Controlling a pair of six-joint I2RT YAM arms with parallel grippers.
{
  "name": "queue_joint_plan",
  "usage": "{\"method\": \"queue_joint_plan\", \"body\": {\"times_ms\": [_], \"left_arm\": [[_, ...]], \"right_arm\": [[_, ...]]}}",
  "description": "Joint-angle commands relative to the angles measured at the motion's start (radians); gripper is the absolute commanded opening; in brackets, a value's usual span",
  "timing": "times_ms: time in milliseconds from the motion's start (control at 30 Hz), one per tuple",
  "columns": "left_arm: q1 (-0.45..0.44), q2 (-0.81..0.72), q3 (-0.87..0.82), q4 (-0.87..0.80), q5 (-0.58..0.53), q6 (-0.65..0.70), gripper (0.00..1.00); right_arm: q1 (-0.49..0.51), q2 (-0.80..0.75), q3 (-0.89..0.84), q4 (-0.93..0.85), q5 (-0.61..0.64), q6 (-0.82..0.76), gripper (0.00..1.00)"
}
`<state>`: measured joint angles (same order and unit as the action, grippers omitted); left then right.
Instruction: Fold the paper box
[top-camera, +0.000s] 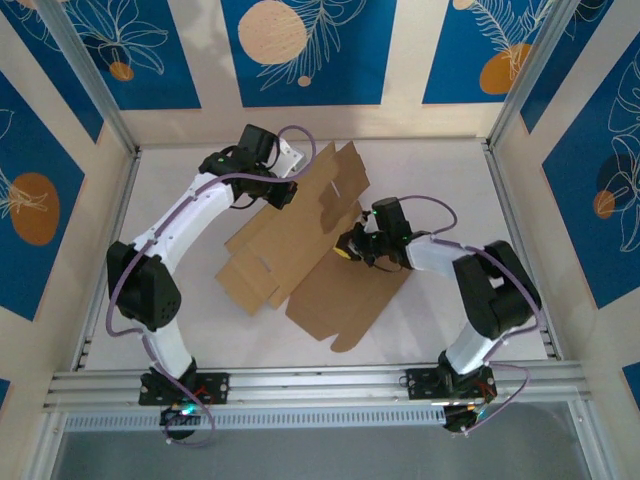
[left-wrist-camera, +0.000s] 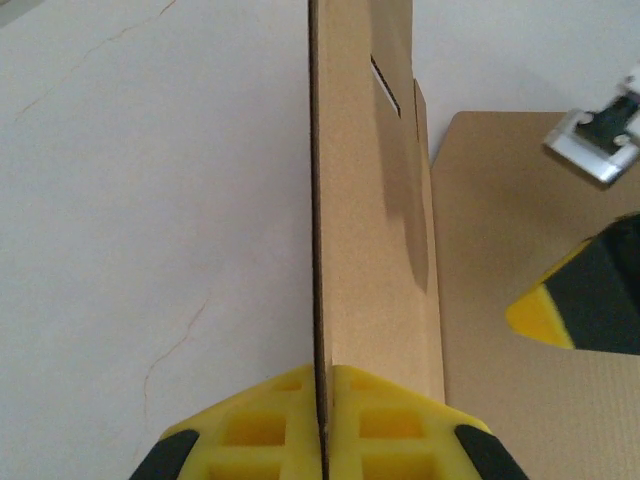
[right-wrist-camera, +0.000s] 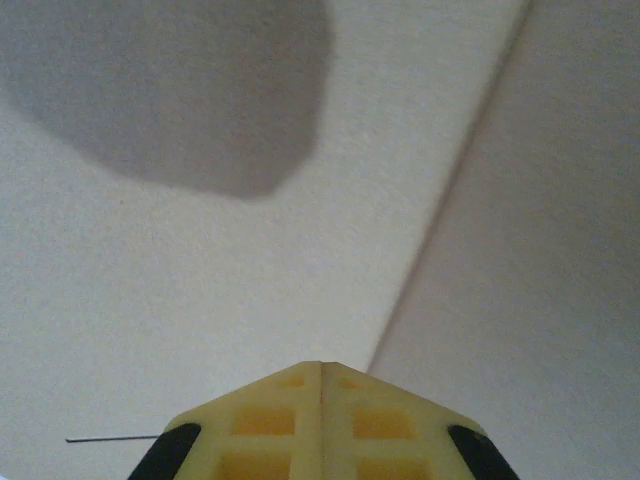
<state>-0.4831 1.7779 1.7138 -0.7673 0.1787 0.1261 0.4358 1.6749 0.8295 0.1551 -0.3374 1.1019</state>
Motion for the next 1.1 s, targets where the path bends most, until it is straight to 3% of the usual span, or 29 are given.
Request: {"method": "queue_joint_plan", "body": {"times_ms": [0, 700, 1067], "left_arm": [[0.013, 0.009, -0.006, 0.033, 0.027, -0.023, 0.0], [0.023, 0.055, -0.04, 0.077, 0.115, -0.075, 0.0], [0.033, 0.051, -0.06, 0.092, 0.098, -0.088, 0.0]], "right_arm": [[0.03, 0.04, 0.061, 0.099, -0.036, 0.07, 0.02], [0.107, 0.321, 0.37, -0.233, 0.076, -0.01, 0.0], [0.117, 0.359, 0.382, -0.235, 0.084, -0.03, 0.0]]}}
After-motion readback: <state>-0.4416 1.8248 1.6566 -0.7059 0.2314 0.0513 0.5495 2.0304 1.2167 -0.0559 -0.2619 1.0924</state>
